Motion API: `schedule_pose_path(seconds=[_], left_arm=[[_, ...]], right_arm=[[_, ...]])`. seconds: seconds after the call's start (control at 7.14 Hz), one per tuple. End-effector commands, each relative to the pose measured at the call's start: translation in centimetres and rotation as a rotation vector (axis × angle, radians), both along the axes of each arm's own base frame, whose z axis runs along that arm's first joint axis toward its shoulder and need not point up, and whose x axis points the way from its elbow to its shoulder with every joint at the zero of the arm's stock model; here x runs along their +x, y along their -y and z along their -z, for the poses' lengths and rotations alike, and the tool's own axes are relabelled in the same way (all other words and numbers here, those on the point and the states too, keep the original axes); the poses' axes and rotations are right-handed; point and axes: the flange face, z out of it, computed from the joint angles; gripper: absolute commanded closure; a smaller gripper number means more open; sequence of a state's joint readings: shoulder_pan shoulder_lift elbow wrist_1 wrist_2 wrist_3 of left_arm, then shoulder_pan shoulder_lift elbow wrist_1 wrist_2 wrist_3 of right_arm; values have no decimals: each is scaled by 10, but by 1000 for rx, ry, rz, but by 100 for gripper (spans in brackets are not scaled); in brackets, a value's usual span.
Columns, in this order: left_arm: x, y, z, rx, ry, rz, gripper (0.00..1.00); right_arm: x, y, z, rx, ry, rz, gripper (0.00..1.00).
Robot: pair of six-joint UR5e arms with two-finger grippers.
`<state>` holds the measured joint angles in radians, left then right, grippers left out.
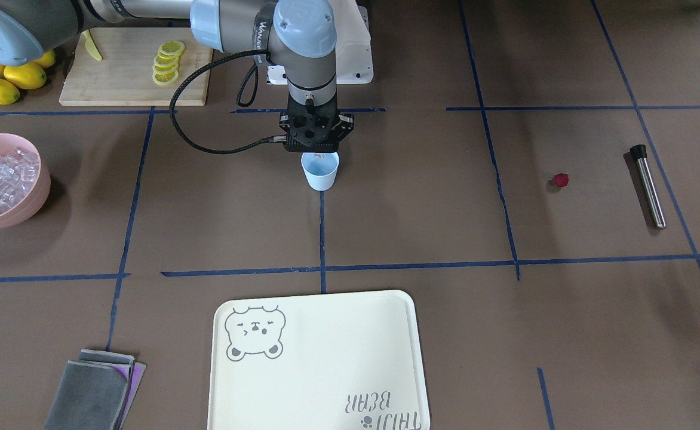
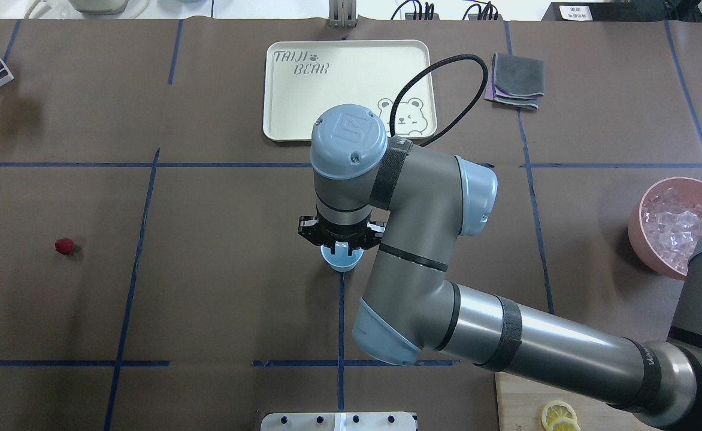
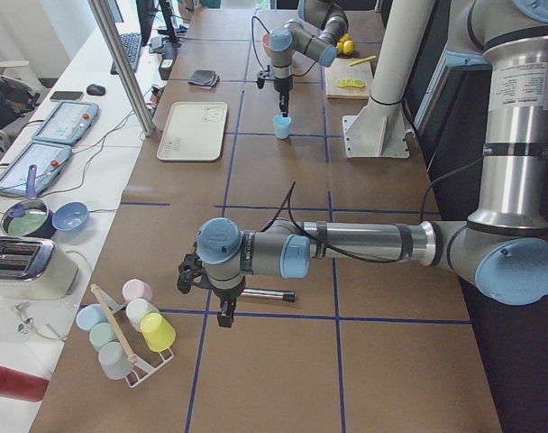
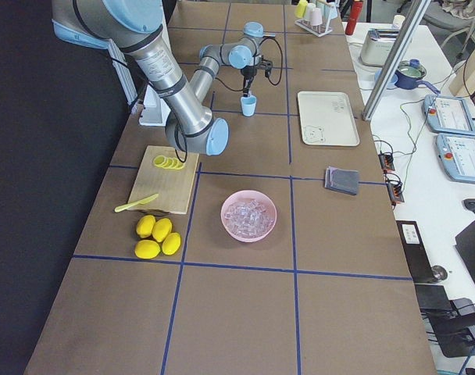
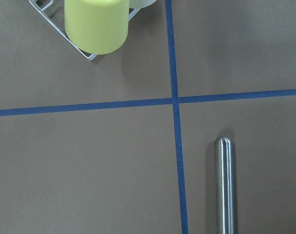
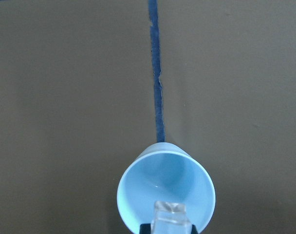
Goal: Mash ice and strawberries in cup
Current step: 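Open the right gripper to drop the ice cube into the cup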
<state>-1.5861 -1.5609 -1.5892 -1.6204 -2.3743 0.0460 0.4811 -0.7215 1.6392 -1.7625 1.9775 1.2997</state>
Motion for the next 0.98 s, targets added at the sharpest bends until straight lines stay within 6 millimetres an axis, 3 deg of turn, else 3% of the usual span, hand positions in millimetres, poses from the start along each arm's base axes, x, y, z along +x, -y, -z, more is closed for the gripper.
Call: schedule_pose_path(seconds=[0.0,0.28,0.42,0.84], left_arm=[[0,1,1,2,1,0,0],[0,1,1,2,1,0,0],[0,1,1,2,1,0,0],[0,2,2,3,1,0,0]], right_arm=[[1,0,1,2,4,-1,36],[3,-1,3,6,7,-2,23],[3,-1,3,6,7,-2,1],[6,-2,7,10,18,-3,1]])
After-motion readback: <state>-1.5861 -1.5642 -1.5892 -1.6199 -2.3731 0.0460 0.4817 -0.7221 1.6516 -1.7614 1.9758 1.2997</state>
